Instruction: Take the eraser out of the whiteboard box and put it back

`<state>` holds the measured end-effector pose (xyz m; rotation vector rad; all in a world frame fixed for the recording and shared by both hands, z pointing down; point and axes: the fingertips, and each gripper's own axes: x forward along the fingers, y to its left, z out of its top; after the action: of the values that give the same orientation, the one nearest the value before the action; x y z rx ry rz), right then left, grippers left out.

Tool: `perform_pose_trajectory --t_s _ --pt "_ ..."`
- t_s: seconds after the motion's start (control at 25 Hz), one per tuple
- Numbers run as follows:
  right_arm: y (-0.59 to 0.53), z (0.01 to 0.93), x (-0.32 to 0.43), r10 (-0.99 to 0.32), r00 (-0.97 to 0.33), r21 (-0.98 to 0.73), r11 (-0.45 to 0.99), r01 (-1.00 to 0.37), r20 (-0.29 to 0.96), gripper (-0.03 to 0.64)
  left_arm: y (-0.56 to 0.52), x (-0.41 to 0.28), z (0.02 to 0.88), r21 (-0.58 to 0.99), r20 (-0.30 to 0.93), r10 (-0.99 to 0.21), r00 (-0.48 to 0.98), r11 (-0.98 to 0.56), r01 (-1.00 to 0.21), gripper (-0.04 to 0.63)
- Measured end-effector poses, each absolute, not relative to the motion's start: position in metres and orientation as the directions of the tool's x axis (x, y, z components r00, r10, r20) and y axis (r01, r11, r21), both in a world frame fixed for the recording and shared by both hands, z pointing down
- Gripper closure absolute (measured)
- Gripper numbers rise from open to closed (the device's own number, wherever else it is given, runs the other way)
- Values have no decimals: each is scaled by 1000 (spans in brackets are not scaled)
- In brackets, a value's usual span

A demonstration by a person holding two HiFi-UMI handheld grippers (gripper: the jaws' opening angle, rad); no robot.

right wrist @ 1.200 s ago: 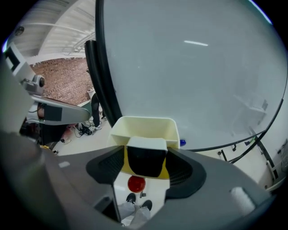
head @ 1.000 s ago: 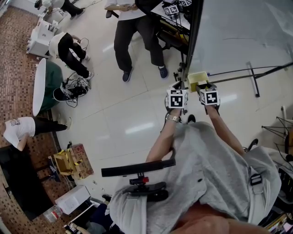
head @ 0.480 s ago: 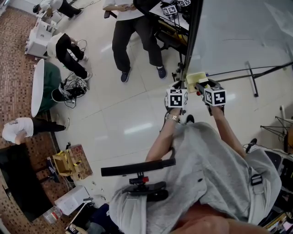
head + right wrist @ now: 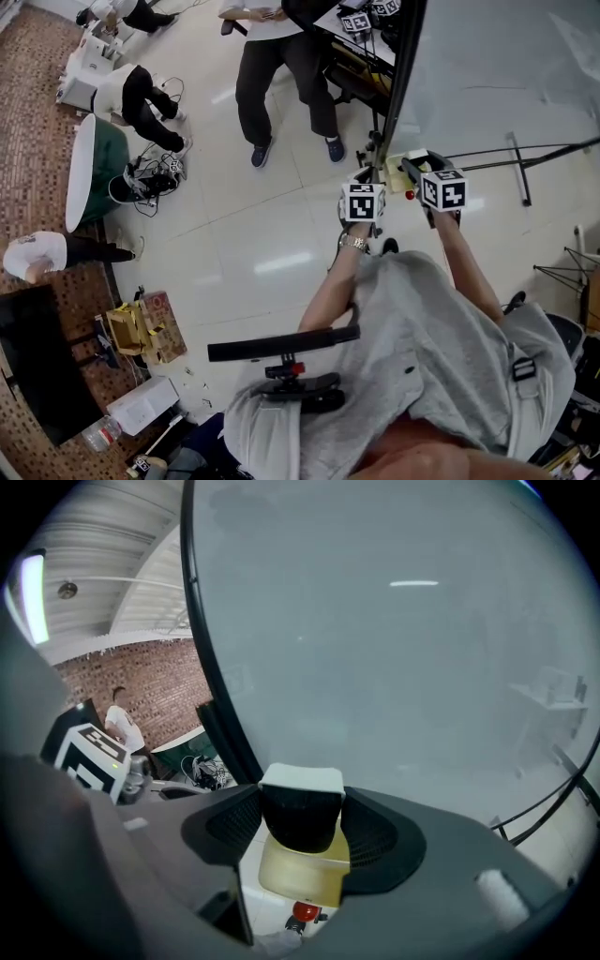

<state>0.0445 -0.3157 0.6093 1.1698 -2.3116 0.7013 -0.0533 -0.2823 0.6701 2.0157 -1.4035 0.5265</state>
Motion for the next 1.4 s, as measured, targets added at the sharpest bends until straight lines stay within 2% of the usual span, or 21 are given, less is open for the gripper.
perform_pose_trajectory --t_s 0.48,0.8,1.04,1.4 --pt "-329 698 49 -541 -467 -235 443 -865 699 345 -279 -54 675 255 644 -683 345 -234 -938 592" --pt "-327 713 36 -518 -450 -201 466 -862 727 342 -277 -61 677 256 646 -687 333 -217 -942 592" --pt "-328 709 39 -517 -442 -182 477 -860 733 339 -277 -60 672 262 635 -700 326 -201 -944 592" --pt "-316 683 51 -555 -500 -191 521 -832 665 336 -242 -35 676 266 648 -701 298 -159 -951 592"
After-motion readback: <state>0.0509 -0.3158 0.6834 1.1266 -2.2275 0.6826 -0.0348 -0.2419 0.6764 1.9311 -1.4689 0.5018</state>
